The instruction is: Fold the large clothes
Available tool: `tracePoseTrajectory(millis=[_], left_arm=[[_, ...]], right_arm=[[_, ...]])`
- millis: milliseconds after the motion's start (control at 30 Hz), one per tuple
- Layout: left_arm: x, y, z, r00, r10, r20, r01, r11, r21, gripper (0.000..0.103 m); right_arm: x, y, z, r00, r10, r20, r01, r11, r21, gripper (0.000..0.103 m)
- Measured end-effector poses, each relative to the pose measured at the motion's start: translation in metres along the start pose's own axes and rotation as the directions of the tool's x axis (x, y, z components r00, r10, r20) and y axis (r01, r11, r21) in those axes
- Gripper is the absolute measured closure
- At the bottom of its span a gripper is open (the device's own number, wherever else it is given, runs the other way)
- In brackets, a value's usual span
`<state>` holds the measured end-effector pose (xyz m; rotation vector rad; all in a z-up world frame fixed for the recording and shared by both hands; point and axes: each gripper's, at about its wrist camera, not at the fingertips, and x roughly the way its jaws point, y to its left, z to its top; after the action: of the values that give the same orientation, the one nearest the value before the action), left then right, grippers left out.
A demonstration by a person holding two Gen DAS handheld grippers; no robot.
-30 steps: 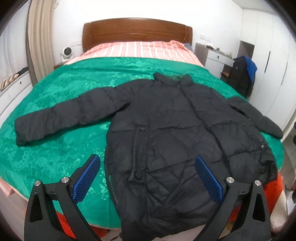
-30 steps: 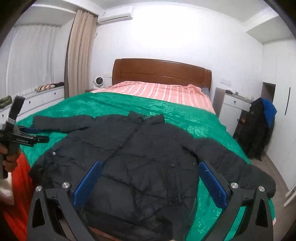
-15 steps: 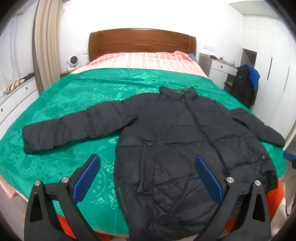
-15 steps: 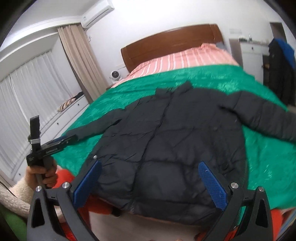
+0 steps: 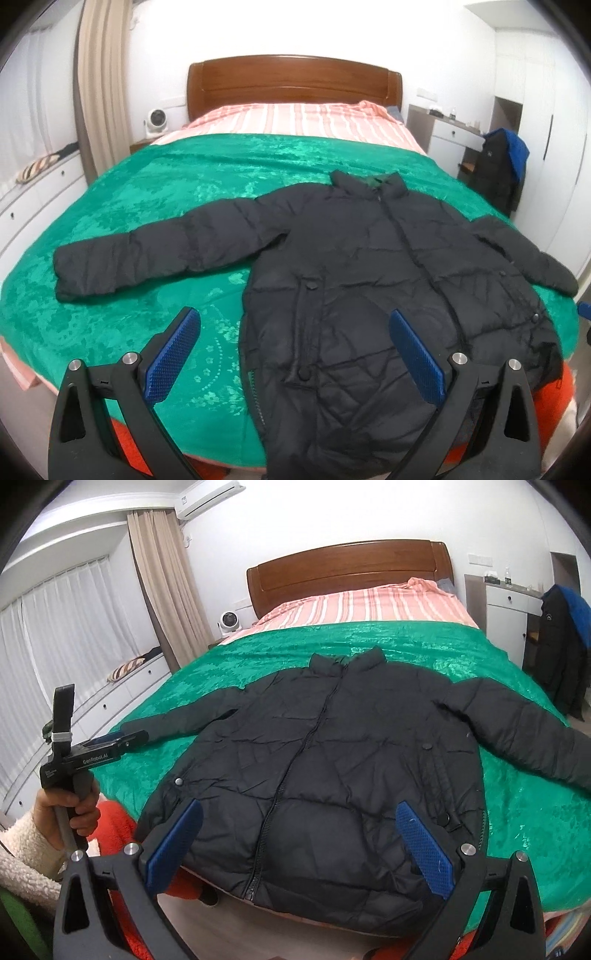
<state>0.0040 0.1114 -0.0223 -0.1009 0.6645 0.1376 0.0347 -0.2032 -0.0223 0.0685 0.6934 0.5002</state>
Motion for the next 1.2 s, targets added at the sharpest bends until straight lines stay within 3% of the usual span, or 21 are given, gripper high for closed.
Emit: tracePoseTrajectory(millis=[100, 200, 300, 400, 467, 533, 633, 700, 733, 800, 867, 933, 1000, 1033, 1067, 1100, 1167, 1200], left_arm=[[0.001, -0.002, 0.0, 1.0, 0.012, -0.003, -0.012, 1.0, 0.01, 0.001], [0.003, -0.004, 0.0, 1.0, 0.022, -0.008, -0.022, 1.0, 0.021, 0.001], [0.003, -0.004, 0.0, 0.999, 0.033, -0.003, -0.033, 0.999, 0.026, 0.001], [0.004, -0.003, 0.0, 0.999, 0.034, -0.005, -0.033, 0.999, 0.022, 0.001], [0.005, -0.001, -0.002, 0.999, 0.036, -0.008, -0.036, 0.999, 0.018, 0.001], [0.006, 0.001, -0.003, 0.999, 0.042, -0.01, -0.041, 0.999, 0.014, 0.001], [0.009, 0.004, -0.005, 0.999, 0.049, -0.018, -0.049, 0.999, -0.001, 0.001], [0.012, 0.005, -0.006, 0.998, 0.053, -0.025, -0.053, 0.999, -0.011, 0.001], [0.013, 0.005, -0.006, 0.998, 0.056, -0.029, -0.056, 0.998, -0.013, 0.001], [0.017, 0.004, -0.006, 0.997, 0.062, -0.038, -0.062, 0.998, -0.009, 0.001], [0.02, 0.001, -0.006, 0.997, 0.067, -0.045, -0.068, 0.998, -0.004, 0.001], [0.024, -0.001, -0.006, 0.996, 0.071, -0.058, -0.071, 0.997, -0.007, 0.001], [0.027, -0.003, -0.007, 0.995, 0.062, -0.075, -0.064, 0.998, -0.026, 0.001], [0.028, -0.002, -0.008, 0.995, 0.057, -0.078, -0.06, 0.998, -0.034, 0.001], [0.028, -0.002, -0.009, 0.995, 0.055, -0.078, -0.058, 0.998, -0.038, 0.001], [0.028, -0.001, -0.01, 0.996, 0.055, -0.077, -0.058, 0.998, -0.039, 0.001], [0.03, 0.001, -0.014, 0.995, 0.062, -0.076, -0.065, 0.997, -0.035, 0.001], [0.031, 0.002, -0.015, 0.995, 0.067, -0.076, -0.07, 0.997, -0.035, 0.001]], right_arm=[[0.002, -0.006, -0.002, 1.0, -0.021, -0.002, 0.021, 1.0, 0.009, 0.0], [0.0, -0.019, -0.003, 0.991, -0.133, 0.015, 0.134, 0.991, -0.023, 0.0], [-0.004, -0.051, 0.0, 0.97, -0.243, 0.033, 0.244, 0.969, -0.038, 0.0], [-0.011, -0.115, 0.004, 0.938, -0.346, 0.02, 0.345, 0.937, 0.052, 0.0], [-0.022, -0.182, -0.002, 0.916, -0.401, 0.004, 0.389, 0.891, 0.233, 0.0], [-0.036, -0.25, -0.018, 0.922, -0.388, 0.004, 0.343, 0.82, 0.458, 0.0], [-0.054, -0.346, -0.058, 0.92, -0.393, -0.001, 0.261, 0.61, 0.748, 0.0], [-0.059, -0.386, -0.078, 0.917, -0.399, 0.013, 0.208, 0.504, 0.838, 0.001], [-0.06, -0.4, -0.083, 0.917, -0.396, 0.043, 0.167, 0.478, 0.862, 0.002], [-0.057, -0.416, -0.08, 0.924, -0.367, 0.101, 0.098, 0.487, 0.868, 0.002], [-0.046, -0.432, -0.072, 0.933, -0.351, 0.08, 0.104, 0.477, 0.873, 0.004], [-0.036, -0.446, -0.073, 0.923, -0.384, 0.028, 0.148, 0.42, 0.896, 0.007], [-0.033, -0.455, -0.074, 0.909, -0.416, 0.027, 0.133, 0.351, 0.927, 0.01], [-0.034, -0.455, -0.072, 0.904, -0.428, 0.019, 0.146, 0.35, 0.925, 0.012], [-0.033, -0.455, -0.063, 0.894, -0.447, -0.006, 0.191, 0.37, 0.909, 0.031], [-0.033, -0.452, -0.052, 0.877, -0.479, -0.051, 0.265, 0.392, 0.881, 0.06], [-0.035, -0.441, -0.028, 0.826, -0.552, -0.112, 0.397, 0.43, 0.811, 0.082], [-0.039, -0.43, -0.011, 0.807, -0.581, -0.108, 0.436, 0.462, 0.772, 0.084]])
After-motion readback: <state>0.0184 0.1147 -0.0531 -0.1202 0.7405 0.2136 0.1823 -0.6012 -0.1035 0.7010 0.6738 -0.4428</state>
